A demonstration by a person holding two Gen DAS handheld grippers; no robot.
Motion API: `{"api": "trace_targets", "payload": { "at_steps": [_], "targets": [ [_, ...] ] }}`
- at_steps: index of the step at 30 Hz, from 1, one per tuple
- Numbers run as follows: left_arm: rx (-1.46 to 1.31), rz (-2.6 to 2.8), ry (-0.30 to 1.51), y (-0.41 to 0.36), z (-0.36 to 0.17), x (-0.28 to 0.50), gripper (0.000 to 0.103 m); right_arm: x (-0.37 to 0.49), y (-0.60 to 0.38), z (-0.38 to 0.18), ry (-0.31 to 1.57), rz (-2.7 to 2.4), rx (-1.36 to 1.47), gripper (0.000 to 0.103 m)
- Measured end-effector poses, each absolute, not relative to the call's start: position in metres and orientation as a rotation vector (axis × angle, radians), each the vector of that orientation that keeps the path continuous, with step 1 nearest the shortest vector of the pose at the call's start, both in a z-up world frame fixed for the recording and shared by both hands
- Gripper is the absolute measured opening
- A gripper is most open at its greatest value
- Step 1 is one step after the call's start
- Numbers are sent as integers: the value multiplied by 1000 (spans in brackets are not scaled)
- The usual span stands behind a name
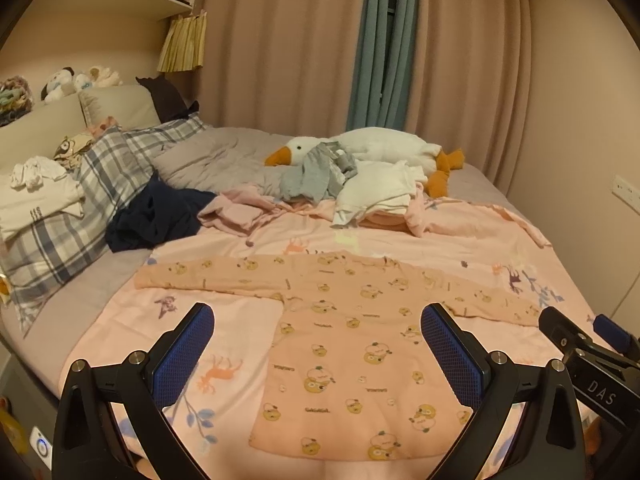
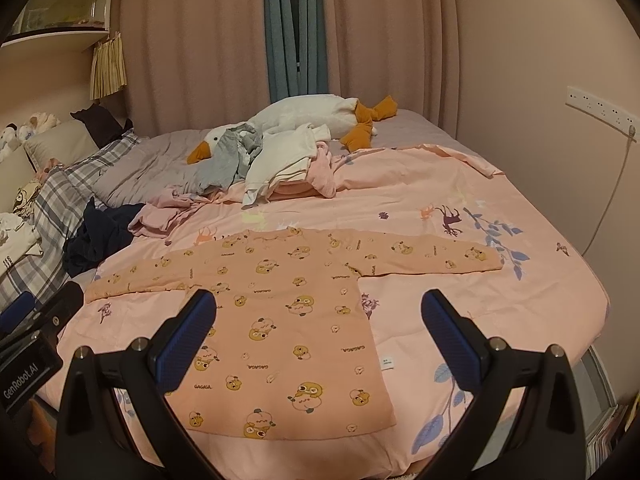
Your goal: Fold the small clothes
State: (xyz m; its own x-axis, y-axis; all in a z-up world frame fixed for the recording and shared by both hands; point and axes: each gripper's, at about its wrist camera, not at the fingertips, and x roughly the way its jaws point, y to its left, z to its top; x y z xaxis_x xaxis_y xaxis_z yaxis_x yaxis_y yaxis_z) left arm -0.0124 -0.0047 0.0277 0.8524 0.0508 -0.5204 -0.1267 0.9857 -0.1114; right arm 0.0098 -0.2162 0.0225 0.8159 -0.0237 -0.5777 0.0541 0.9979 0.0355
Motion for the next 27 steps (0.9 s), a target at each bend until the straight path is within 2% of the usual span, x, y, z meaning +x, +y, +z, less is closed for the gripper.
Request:
{"api": "trace_targets", "payload": {
  "at_steps": [27],
  "targets": [
    [-114,95,564,-5,24,-10,102,16,-217,15,640,-44,42,103]
  ]
}}
